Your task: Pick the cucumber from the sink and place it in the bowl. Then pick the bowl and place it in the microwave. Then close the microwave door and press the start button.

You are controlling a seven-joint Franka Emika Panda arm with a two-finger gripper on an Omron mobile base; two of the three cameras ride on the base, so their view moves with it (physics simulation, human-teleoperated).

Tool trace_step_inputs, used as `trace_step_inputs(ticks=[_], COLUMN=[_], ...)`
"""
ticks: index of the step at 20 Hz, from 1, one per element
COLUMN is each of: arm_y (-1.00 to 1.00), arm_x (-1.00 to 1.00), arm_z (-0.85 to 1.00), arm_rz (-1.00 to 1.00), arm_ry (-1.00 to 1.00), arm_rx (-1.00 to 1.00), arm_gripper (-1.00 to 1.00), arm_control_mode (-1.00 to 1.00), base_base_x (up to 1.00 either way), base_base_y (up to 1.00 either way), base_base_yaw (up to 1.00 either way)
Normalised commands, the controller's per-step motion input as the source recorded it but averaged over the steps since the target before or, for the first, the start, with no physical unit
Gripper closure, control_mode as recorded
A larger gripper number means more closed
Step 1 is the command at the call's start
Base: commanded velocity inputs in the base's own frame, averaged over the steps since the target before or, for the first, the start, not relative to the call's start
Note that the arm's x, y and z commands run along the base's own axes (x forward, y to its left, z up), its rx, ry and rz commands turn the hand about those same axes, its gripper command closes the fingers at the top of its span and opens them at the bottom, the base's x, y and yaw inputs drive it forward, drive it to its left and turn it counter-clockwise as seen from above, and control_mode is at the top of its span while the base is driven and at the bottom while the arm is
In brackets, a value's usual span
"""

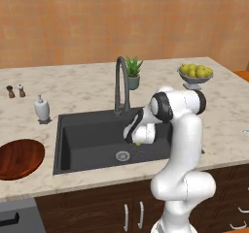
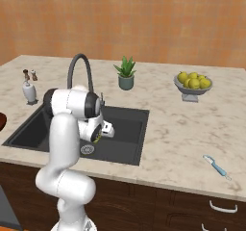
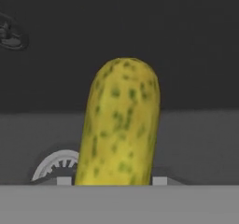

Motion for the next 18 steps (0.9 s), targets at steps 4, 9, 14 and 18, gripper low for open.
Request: trace_step_inputs(ticks=[4,9,14,18], arm_y=[-0.62,-0.45,-0.62,-0.28], arm_x=[-0.60,-0.92,-0.74,-0.68], arm_z=[0.96,0.90,0.99,1.00], arm_rz=[-0.09,-0.07,-0.03,0.00], arm_ry=[0.00,0.00,0.00,0.00], arm_rx=[0.10,0.07,0.02,0.00], arm_gripper=[1.00,1.00,1.00,1.00], arm_control_mode=[-1.00,-1.00,-1.00,-1.00], base_base_x=[0.00,0.00,0.00,0.00], base_base_y=[0.00,0.00,0.00,0.00], base_base_yaw=[0.00,0.00,0.00,0.00])
